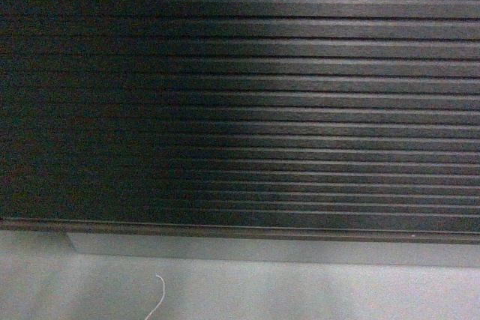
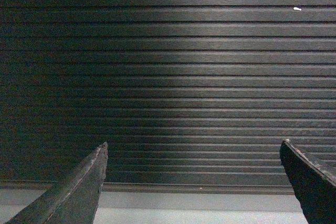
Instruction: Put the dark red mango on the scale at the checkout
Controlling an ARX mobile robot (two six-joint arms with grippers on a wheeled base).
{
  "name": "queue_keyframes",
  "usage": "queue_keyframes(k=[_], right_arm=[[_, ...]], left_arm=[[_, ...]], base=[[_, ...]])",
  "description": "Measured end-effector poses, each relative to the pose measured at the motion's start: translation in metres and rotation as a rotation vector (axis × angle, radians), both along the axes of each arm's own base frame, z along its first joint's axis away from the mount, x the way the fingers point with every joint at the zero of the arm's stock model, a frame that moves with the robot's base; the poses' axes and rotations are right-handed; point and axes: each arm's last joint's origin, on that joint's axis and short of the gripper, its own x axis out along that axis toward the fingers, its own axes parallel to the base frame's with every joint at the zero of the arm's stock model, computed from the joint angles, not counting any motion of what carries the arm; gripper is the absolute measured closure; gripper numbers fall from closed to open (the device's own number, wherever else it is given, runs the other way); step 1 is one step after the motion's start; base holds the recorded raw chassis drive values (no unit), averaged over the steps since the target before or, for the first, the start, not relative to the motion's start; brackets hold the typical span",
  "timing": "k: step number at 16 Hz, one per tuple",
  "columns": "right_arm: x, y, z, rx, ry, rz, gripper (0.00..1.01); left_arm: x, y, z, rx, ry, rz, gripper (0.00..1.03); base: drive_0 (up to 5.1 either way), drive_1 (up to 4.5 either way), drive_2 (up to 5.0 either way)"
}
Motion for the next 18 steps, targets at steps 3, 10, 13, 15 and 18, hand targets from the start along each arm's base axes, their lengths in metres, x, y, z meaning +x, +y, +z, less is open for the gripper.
queue_keyframes(k=[3,10,13,15,18], right_arm=[[0.0,0.0,0.0,0.0,0.0,0.0,0.03],[0.0,0.0,0.0,0.0,0.0,0.0,0.03],[0.0,0.0,0.0,0.0,0.0,0.0,0.03],[0.0,0.0,0.0,0.0,0.0,0.0,0.03],[0.0,0.0,0.0,0.0,0.0,0.0,0.03]], left_arm=[[0.0,0.0,0.0,0.0,0.0,0.0,0.05],[0.0,0.0,0.0,0.0,0.0,0.0,0.05],[0.0,0.0,0.0,0.0,0.0,0.0,0.05],[0.0,0.0,0.0,0.0,0.0,0.0,0.05],[0.0,0.0,0.0,0.0,0.0,0.0,0.05]], base=[[-0.1,1.87,-2.1],[0.0,1.17,-1.2],[0.0,0.0,0.0],[0.0,0.0,0.0],[0.0,0.0,0.0]])
